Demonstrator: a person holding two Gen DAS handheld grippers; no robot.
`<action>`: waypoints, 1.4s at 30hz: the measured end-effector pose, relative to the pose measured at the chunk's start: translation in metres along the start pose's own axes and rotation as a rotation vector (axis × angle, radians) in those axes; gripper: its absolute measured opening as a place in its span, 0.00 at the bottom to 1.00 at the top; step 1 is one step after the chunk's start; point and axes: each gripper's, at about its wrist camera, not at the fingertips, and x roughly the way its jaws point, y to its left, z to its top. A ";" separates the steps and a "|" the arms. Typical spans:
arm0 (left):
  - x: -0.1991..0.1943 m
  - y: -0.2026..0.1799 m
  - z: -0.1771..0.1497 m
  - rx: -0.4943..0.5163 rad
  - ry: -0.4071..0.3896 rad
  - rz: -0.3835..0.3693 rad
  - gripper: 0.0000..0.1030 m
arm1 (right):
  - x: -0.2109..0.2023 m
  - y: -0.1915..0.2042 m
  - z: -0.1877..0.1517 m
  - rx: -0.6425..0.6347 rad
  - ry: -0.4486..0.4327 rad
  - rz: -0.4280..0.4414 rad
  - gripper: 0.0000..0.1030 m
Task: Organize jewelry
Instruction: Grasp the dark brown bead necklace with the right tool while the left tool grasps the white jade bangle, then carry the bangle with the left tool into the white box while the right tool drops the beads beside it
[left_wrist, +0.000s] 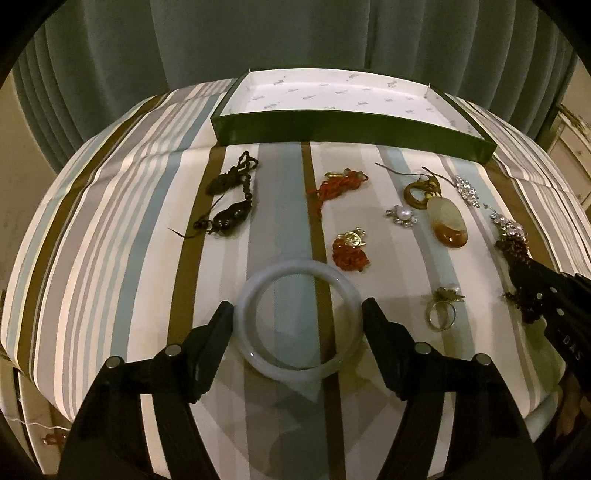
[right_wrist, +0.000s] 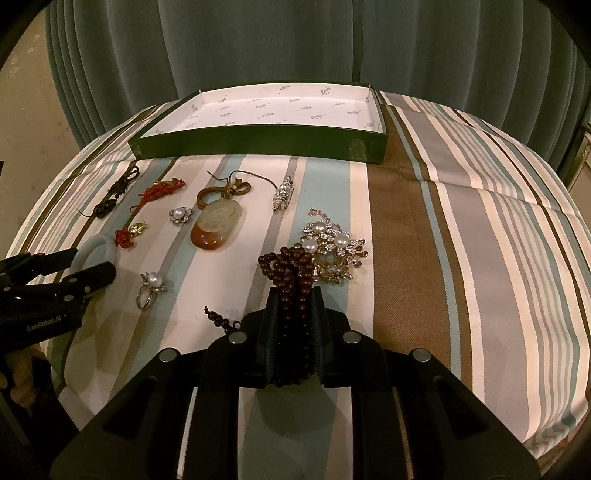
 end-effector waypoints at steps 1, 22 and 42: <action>0.000 0.000 0.000 0.003 -0.002 0.000 0.68 | 0.000 0.000 0.000 0.000 0.000 0.001 0.16; -0.036 -0.004 0.014 0.009 -0.102 -0.019 0.68 | -0.027 0.004 0.009 0.012 -0.058 0.044 0.15; -0.010 -0.014 0.156 0.027 -0.251 -0.064 0.68 | -0.014 -0.017 0.152 0.036 -0.263 0.045 0.15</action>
